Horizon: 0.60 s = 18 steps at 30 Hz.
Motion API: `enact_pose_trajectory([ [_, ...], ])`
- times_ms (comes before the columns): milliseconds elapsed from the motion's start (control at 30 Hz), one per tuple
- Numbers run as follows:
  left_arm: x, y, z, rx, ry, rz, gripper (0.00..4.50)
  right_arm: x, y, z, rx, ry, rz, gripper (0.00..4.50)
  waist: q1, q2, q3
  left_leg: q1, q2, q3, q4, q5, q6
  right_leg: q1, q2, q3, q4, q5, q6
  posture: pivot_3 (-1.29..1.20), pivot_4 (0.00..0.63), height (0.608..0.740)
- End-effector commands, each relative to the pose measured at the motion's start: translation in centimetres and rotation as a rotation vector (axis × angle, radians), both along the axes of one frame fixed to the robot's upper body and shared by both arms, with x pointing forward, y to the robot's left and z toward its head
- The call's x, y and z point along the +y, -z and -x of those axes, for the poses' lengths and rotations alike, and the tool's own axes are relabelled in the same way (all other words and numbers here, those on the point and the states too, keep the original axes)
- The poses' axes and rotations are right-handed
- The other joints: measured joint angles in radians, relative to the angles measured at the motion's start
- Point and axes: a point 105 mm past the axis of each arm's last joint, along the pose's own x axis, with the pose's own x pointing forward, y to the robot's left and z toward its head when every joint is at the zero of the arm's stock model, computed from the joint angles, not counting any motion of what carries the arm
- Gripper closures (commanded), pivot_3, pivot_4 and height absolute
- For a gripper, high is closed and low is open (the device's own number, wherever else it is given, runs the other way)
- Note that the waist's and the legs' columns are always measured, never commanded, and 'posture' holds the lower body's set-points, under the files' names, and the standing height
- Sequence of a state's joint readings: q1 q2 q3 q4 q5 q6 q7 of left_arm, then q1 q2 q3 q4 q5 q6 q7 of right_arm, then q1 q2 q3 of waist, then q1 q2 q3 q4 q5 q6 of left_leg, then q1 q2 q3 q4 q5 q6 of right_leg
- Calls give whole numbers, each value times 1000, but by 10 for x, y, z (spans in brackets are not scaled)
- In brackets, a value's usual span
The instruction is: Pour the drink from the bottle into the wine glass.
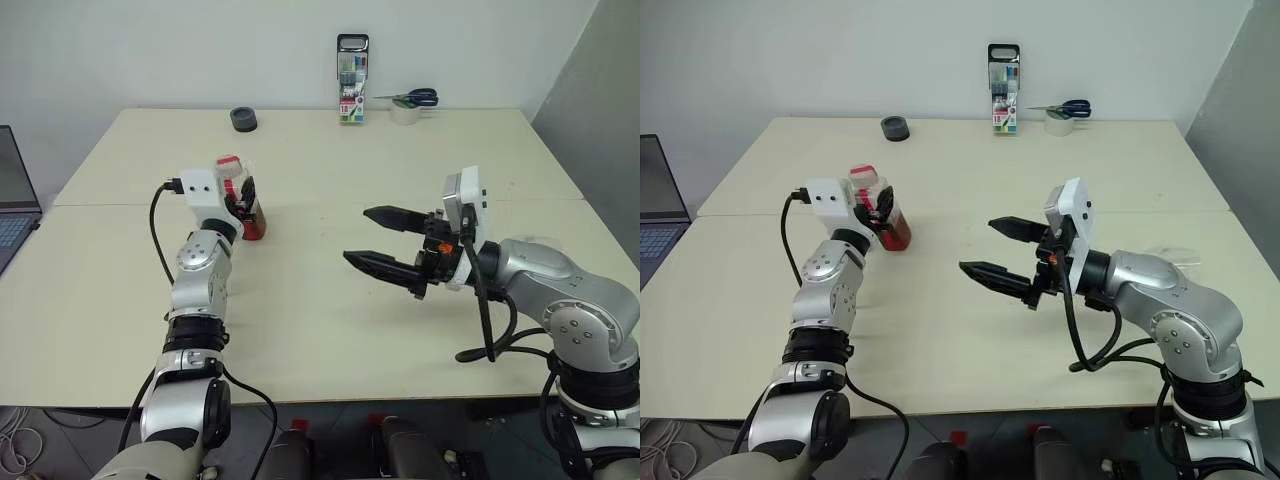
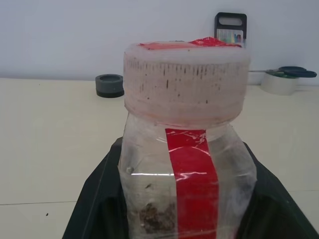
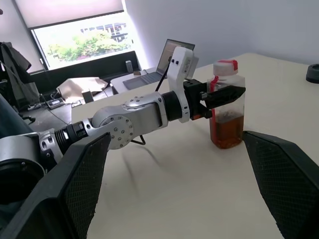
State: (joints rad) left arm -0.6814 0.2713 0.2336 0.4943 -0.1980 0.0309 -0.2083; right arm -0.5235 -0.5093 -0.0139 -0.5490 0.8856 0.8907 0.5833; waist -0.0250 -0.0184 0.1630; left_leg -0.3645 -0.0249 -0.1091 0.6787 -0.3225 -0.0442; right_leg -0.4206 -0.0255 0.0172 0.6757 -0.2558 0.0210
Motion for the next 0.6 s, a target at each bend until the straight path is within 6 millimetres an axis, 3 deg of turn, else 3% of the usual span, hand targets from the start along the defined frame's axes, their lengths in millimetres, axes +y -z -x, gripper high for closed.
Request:
enact_pose_trajectory([
  [33,4,-13,3,-52,-9,-8,2595,2,-11,5,-57,-10,-6,0,0,0,0,0,0,0,0,0,0,0,0,0,0,0,0,0,150,740],
  [200,-4,-13,4,-26,29,-81,2595,0,1,-15,-116,112,110,0,-1,0,0,0,0,0,0,0,0,0,0,0,0,0,0,0,150,740],
  [333,-49,-30,13,-62,282,-162,2595,5,-10,-35,-165,221,90,0,-2,0,0,0,0,0,0,0,0,-1,0,0,1,0,0,0,150,740],
  [467,-99,-37,39,-83,610,-263,2595,16,-20,-45,-153,268,42,0,-2,0,0,-1,0,0,0,0,-1,-1,0,0,0,0,0,0,150,740],
  [600,-117,-33,56,-38,783,-264,2595,16,-25,-49,-92,294,-17,0,-3,0,0,-1,0,1,-1,0,-1,-1,0,1,-2,0,0,0,150,740],
])
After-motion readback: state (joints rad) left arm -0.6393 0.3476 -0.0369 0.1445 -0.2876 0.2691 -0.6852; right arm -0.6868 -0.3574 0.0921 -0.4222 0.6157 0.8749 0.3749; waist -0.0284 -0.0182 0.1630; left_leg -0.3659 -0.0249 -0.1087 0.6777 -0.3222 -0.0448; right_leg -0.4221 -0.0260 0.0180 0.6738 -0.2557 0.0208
